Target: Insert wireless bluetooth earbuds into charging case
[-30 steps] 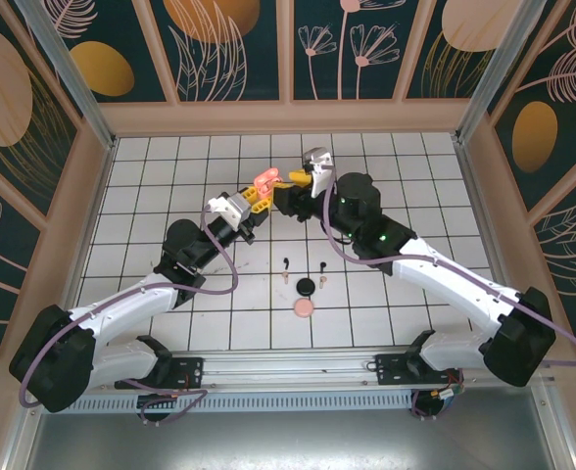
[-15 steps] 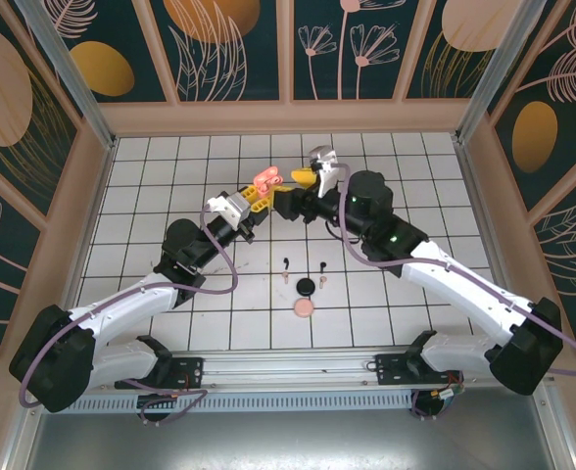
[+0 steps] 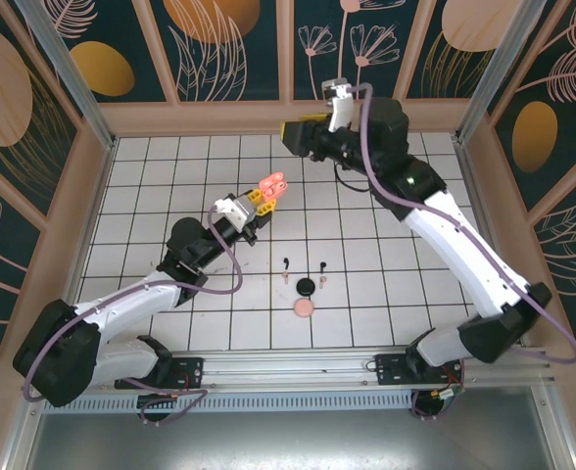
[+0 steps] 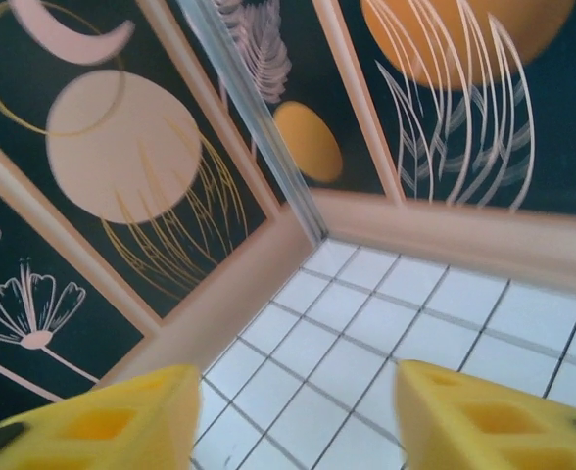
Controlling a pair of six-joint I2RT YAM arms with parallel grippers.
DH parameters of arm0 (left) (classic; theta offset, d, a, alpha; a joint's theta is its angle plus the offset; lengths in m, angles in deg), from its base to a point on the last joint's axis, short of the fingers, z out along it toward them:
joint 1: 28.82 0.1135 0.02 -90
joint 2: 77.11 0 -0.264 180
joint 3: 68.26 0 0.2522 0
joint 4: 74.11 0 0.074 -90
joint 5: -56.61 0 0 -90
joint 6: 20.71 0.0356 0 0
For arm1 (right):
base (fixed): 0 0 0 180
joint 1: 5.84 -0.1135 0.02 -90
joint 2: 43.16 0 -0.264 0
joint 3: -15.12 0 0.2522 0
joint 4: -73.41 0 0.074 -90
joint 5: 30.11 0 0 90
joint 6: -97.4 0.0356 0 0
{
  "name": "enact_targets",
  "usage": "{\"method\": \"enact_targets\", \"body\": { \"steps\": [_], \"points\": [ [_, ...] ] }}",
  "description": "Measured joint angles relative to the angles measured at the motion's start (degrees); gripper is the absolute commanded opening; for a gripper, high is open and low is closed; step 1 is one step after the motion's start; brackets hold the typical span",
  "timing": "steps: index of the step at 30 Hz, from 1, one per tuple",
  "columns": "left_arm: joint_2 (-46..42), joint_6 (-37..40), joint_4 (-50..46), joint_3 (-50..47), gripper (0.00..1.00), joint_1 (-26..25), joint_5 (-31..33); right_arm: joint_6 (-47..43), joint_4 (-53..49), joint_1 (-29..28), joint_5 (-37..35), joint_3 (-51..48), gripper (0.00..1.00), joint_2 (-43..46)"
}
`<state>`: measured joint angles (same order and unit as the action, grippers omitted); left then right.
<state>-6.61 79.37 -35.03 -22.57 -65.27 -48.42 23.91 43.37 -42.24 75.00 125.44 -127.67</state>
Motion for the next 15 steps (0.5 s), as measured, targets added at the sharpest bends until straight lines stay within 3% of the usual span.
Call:
{"method": "enact_targets", "body": {
  "steps": [3,7,15],
  "points": [
    [0.9,1.0,-1.0,0.0,0.00,0.0,-0.7,-0.4,-7.5,0.4,0.4,6.4,0.24,-6.5],
    [1.2,1.9,-1.7,0.0,0.00,0.0,-1.3,-1.3,-15.6,0.4,1.6,12.9,0.10,-13.4],
    [2.0,2.8,-1.7,0.0,0.00,0.0,-1.5,-2.8,-26.7,0.4,4.3,19.6,0.05,-21.0]
  ]
}}
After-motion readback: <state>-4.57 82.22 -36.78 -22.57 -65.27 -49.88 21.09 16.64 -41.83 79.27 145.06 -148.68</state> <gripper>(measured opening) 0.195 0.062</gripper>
